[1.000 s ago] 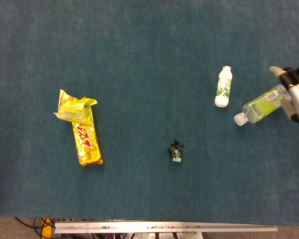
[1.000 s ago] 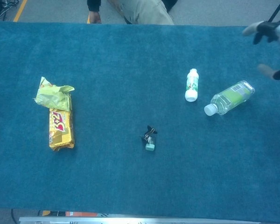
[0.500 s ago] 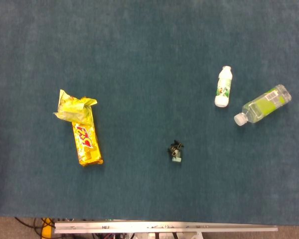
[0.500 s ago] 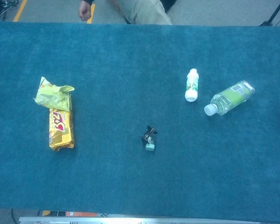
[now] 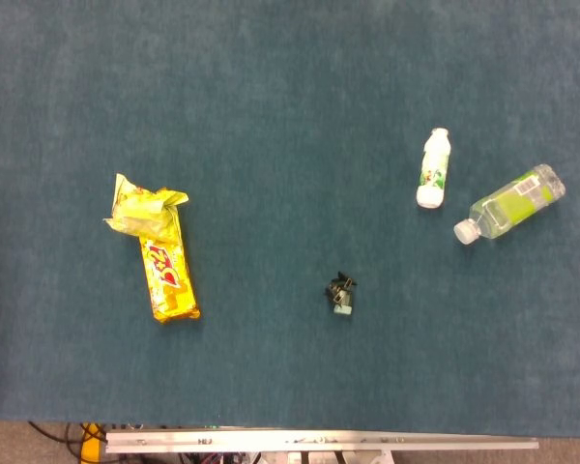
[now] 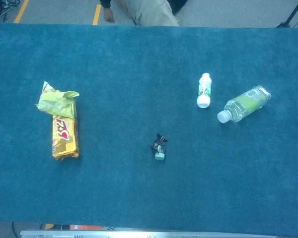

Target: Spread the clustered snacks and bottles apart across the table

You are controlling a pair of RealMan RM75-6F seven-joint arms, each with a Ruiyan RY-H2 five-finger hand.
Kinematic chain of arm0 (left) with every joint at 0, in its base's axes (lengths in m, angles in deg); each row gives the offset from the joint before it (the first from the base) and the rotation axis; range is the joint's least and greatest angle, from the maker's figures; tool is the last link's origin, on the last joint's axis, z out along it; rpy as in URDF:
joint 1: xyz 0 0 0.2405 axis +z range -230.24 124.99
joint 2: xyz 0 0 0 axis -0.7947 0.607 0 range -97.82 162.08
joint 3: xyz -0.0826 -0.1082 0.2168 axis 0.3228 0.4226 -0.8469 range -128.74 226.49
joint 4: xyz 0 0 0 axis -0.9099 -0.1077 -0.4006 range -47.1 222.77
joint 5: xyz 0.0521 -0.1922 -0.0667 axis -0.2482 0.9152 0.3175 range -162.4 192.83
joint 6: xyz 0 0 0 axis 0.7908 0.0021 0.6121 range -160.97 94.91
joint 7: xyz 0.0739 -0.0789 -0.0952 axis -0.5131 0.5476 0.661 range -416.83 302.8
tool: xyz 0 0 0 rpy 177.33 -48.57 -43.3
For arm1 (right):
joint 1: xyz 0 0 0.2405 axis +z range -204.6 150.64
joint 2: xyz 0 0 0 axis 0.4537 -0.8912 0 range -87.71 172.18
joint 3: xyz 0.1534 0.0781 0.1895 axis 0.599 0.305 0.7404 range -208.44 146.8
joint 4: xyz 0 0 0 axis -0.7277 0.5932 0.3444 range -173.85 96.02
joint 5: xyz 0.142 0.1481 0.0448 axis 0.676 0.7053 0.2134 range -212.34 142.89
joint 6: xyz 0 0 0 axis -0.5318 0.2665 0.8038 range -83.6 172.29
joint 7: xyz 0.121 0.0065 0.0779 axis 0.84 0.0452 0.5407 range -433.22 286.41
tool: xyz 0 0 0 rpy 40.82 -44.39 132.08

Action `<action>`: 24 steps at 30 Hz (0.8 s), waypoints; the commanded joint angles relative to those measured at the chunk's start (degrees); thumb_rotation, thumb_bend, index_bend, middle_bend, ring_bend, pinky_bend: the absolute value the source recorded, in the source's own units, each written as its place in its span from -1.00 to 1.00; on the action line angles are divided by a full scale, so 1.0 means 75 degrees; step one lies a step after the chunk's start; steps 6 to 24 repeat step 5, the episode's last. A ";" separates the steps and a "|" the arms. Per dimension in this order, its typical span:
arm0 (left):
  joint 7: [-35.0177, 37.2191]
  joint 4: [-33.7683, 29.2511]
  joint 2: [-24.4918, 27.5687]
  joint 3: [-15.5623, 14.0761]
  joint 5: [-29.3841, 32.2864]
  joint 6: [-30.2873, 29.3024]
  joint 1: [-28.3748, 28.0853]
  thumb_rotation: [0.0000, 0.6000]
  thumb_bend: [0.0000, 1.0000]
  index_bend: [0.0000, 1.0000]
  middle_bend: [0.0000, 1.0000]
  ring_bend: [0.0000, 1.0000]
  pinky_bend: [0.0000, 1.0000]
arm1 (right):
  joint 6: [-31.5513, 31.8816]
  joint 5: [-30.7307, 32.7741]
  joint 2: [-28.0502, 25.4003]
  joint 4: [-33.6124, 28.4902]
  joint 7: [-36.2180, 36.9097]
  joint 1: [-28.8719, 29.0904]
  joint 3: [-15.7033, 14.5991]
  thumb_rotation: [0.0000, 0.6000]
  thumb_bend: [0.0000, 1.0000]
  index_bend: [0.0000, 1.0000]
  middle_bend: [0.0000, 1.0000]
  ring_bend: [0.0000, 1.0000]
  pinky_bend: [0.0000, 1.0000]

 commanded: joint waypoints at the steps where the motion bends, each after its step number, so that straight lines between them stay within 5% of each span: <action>1: 0.0033 0.0019 -0.0003 0.0011 0.0001 -0.0008 0.0023 1.00 -0.35 -0.95 -0.83 -0.94 -0.64 | -0.0024 -0.0059 -0.0023 -0.0033 0.0004 -0.0062 0.0050 1.00 -0.43 -0.50 -0.26 -0.28 0.23; 24: 0.0052 0.0031 -0.0007 0.0023 0.0003 -0.0022 0.0054 1.00 -0.35 -0.95 -0.83 -0.94 -0.65 | -0.0079 -0.0102 -0.0017 -0.0030 0.0018 -0.0136 0.0143 1.00 -0.43 -0.50 -0.26 -0.28 0.23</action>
